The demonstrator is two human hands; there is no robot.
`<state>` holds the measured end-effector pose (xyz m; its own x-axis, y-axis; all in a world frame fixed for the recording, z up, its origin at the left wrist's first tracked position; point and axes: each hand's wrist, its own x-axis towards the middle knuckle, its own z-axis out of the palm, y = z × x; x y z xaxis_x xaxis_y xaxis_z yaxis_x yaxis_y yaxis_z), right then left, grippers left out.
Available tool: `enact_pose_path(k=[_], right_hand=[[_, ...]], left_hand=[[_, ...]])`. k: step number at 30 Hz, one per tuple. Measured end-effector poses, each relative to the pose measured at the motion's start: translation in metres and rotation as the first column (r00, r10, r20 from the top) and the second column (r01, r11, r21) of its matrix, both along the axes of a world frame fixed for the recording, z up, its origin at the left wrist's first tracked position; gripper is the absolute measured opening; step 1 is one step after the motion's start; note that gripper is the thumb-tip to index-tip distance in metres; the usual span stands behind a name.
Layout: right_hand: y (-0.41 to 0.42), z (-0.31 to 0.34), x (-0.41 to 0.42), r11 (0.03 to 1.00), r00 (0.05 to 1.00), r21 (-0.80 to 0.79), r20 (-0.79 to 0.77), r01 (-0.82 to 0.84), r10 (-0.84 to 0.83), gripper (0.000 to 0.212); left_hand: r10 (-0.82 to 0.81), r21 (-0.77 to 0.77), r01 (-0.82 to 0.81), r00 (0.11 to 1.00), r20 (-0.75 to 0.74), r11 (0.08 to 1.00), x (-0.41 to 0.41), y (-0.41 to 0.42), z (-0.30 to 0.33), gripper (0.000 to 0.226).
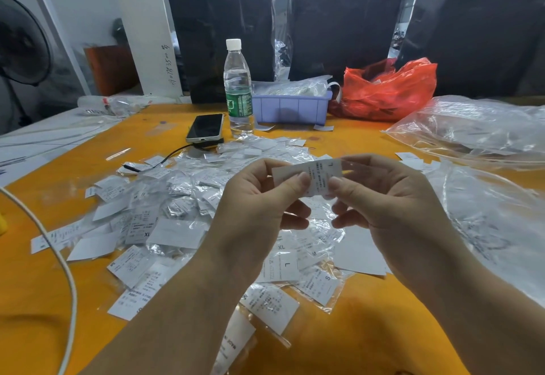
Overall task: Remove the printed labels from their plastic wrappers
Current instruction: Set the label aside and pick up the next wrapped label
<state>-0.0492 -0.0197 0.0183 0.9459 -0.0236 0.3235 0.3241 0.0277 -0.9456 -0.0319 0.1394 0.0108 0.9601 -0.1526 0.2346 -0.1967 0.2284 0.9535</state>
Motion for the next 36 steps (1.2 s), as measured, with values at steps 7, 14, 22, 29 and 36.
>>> enact_pose_path(k=[7, 14, 22, 29, 36], right_hand=[[-0.0001, 0.0004, 0.0002, 1.000, 1.000, 0.000, -0.012, -0.021, 0.021, 0.042], [-0.0005, 0.0007, 0.0000, 0.999, 1.000, 0.032, 0.007, -0.007, 0.007, 0.048], [-0.0019, 0.0004, -0.0004, 0.996, 1.000, -0.078, -0.011, -0.030, 0.029, 0.051], [-0.0048, -0.0022, 0.0023, 0.997, 1.000, -0.072, -0.011, 0.008, -0.009, 0.036], [-0.0041, -0.0032, 0.0009, 0.998, 0.998, -0.042, -0.014, 0.053, -0.054, 0.032]], left_hand=[[0.004, -0.050, -0.005, 0.999, -0.034, 0.999, 0.0002, -0.0028, -0.0010, 0.003], [0.010, 0.010, -0.010, 1.000, -0.029, 1.000, 0.0006, -0.0003, -0.0011, 0.005], [0.043, 0.198, -0.069, 0.990, 0.132, 0.978, -0.0003, 0.0031, -0.0007, 0.003], [0.090, 0.182, -0.100, 0.994, 0.059, 0.978, 0.0002, 0.0013, -0.0004, 0.017], [0.164, 0.256, -0.206, 0.970, 0.177, 0.944, -0.0015, 0.0008, -0.0018, 0.015]])
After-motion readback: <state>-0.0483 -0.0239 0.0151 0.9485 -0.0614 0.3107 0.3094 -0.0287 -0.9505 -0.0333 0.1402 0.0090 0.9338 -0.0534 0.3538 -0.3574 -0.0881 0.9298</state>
